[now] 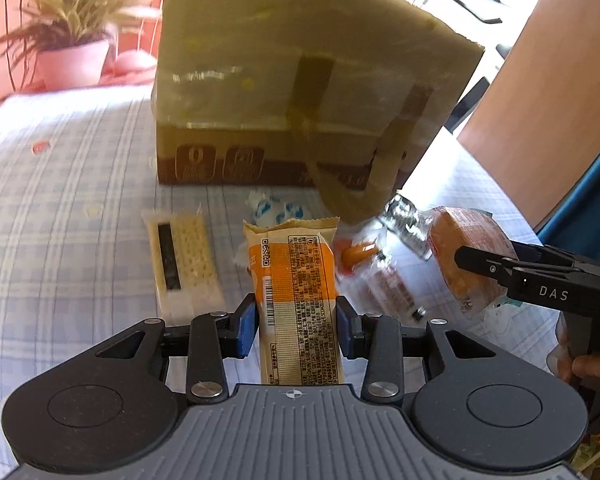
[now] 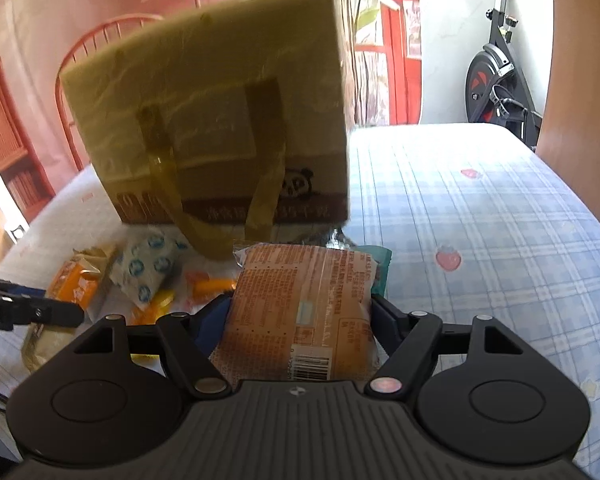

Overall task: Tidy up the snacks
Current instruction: 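Lift both held breads and carry them over the cardboard box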

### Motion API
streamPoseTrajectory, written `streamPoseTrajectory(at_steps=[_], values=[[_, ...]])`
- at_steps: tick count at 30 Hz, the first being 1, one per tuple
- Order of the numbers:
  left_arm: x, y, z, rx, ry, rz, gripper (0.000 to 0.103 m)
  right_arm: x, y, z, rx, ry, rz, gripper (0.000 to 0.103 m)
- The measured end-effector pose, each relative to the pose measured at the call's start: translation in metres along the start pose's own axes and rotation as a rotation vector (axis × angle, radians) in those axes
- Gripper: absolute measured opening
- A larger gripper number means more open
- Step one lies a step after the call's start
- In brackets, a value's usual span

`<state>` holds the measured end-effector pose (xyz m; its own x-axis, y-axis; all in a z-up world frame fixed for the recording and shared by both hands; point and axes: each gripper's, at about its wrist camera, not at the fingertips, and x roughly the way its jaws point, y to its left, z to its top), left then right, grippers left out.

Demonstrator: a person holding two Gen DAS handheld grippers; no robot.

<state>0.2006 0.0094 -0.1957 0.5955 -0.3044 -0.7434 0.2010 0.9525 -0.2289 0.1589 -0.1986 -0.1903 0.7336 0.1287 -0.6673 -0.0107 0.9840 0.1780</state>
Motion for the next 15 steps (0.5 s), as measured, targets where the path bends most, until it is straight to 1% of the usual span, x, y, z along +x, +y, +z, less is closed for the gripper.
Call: streamPoseTrajectory(at_steps=[6, 15], values=[[-0.009, -0.002, 0.002, 0.009, -0.037, 0.015, 0.042, -0.008, 0.01, 0.011, -0.026, -0.039, 0.021, 0.075], [-0.023, 0.003, 0.01, 0.011, -0.095, 0.043, 0.042, -0.014, 0.021, 0.018, -0.053, -0.066, 0.036, 0.075]])
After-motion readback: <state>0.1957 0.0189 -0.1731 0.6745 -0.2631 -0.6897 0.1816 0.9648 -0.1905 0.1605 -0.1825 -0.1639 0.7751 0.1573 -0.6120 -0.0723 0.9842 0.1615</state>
